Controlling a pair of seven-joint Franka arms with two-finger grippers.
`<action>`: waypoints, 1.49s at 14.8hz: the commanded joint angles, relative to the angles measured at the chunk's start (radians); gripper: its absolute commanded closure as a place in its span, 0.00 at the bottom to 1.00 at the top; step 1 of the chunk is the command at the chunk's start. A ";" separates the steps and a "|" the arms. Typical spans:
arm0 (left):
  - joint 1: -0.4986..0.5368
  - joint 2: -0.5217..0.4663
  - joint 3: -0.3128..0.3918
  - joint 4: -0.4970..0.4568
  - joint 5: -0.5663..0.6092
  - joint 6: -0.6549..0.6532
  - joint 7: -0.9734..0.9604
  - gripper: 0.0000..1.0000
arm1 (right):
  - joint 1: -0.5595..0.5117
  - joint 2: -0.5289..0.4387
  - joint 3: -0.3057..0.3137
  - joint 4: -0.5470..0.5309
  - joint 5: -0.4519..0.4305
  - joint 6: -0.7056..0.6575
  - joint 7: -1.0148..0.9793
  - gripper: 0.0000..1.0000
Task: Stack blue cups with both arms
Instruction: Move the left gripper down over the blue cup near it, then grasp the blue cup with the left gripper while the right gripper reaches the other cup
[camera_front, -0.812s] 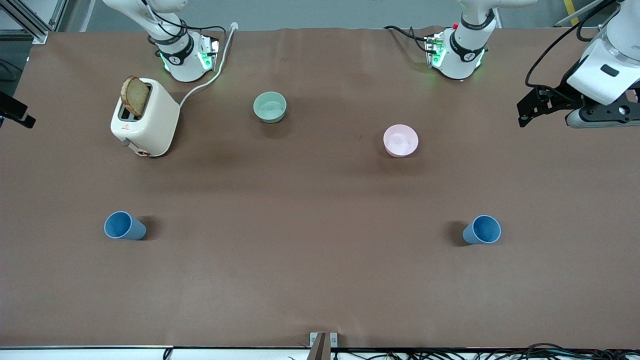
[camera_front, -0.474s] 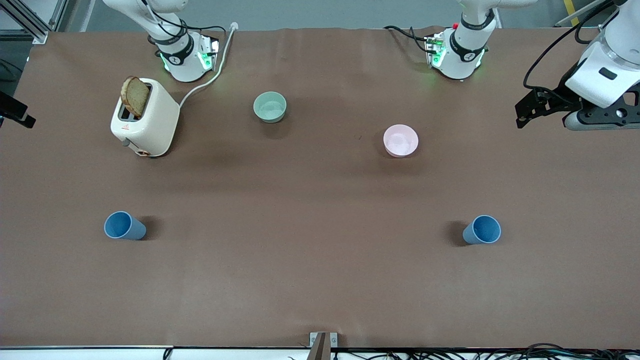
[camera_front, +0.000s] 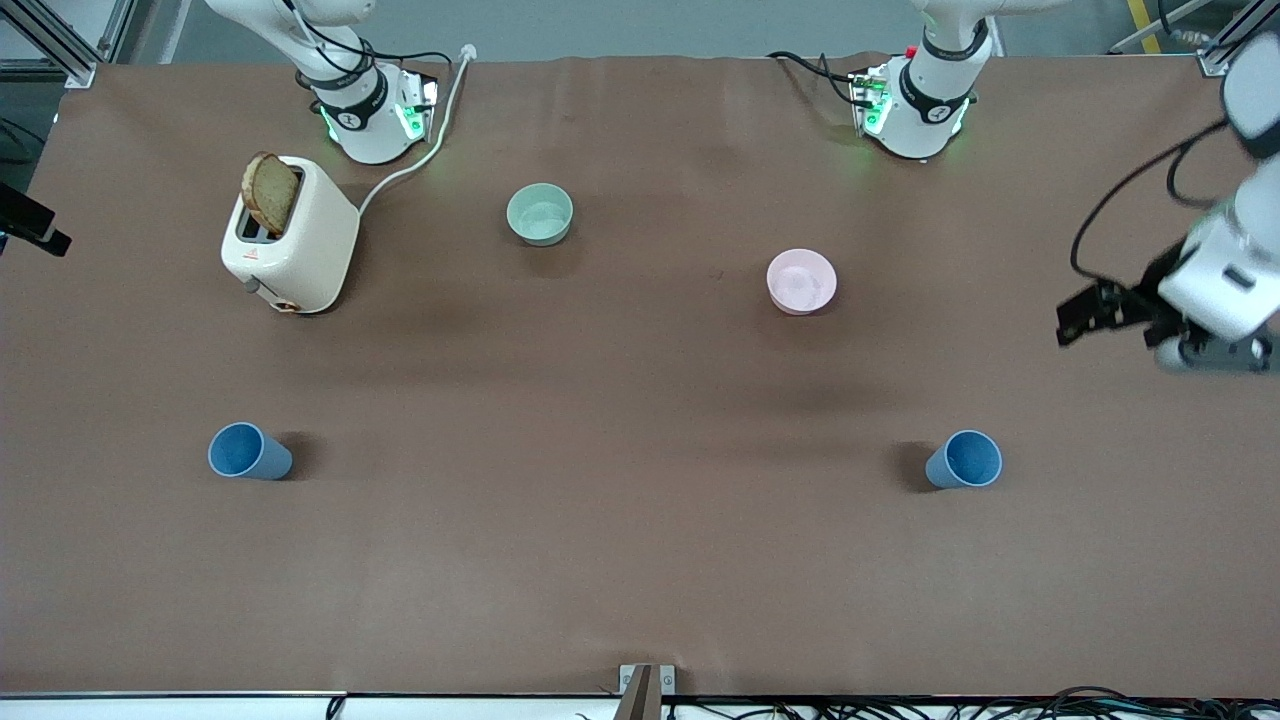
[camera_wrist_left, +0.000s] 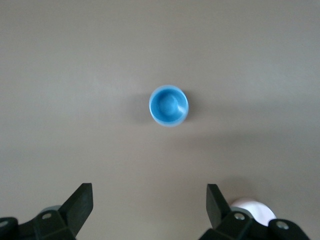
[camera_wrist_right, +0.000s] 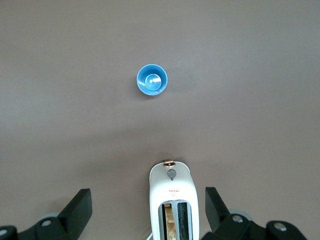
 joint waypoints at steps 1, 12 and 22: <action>0.014 0.136 0.000 0.044 -0.014 0.074 0.044 0.00 | -0.016 -0.001 0.006 -0.001 0.023 -0.005 -0.013 0.00; 0.025 0.417 -0.003 0.004 -0.008 0.337 0.059 0.30 | 0.004 0.106 0.010 0.001 0.020 0.122 -0.027 0.00; 0.004 0.441 -0.049 0.018 -0.012 0.344 0.032 1.00 | -0.082 0.456 0.013 -0.152 0.024 0.662 -0.228 0.00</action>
